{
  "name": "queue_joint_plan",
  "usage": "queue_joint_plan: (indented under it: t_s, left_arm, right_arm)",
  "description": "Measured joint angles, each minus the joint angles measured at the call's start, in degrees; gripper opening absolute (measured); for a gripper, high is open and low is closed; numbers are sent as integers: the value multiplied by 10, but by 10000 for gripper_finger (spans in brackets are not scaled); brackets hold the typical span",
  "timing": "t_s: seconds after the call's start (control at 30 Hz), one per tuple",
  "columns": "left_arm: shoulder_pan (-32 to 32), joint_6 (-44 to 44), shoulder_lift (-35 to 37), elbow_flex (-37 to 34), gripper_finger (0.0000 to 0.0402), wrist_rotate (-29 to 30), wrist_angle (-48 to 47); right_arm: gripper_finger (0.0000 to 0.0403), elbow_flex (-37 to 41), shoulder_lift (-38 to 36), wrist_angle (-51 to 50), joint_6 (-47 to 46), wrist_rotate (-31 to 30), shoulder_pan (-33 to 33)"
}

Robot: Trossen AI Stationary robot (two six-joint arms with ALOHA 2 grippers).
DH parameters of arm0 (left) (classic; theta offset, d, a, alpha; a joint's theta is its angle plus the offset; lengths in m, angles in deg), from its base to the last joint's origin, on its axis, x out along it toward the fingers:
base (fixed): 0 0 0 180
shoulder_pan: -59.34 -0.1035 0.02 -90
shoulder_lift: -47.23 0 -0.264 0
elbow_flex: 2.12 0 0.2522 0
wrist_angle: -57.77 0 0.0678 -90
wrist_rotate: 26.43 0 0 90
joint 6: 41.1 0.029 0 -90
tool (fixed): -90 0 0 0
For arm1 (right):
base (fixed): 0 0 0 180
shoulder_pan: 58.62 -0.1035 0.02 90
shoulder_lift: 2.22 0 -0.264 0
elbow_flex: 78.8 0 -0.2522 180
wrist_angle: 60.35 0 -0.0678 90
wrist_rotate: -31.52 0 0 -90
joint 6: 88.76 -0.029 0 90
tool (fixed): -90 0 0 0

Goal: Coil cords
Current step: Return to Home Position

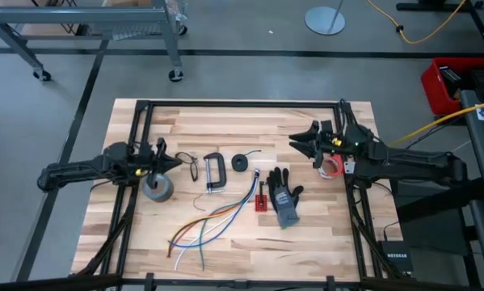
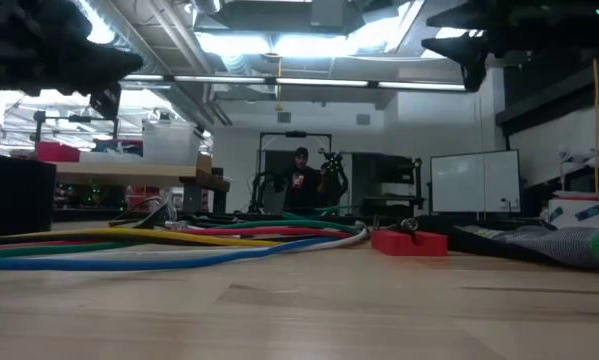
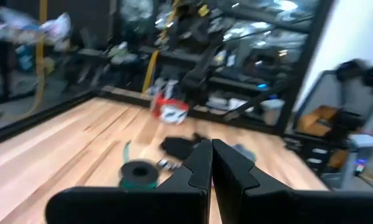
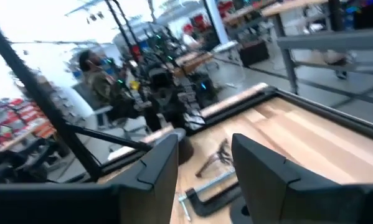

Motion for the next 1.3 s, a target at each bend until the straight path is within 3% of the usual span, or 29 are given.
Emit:
queue_joint_plan:
  t_s: [0.13, 0.5, 0.73, 1.0, 1.3]
  left_arm:
    - [0, 29, 0, -19, 4, -34, 55]
    - [0, 72, 0, -19, 4, -34, 60]
    - [0, 88, 0, -20, 4, -33, 59]
    - [0, 73, 0, -20, 4, -33, 49]
    - [0, 73, -1, -20, 4, -32, 16]
  right_arm:
    - [156, 60, -10, 76, 0, -13, -20]
    - [156, 187, -9, 214, -5, -103, -57]
    - [156, 237, -8, 214, -5, -109, -56]
    - [156, 240, -8, 196, 22, -159, -56]
    - [156, 240, -8, 61, 30, -201, -56]
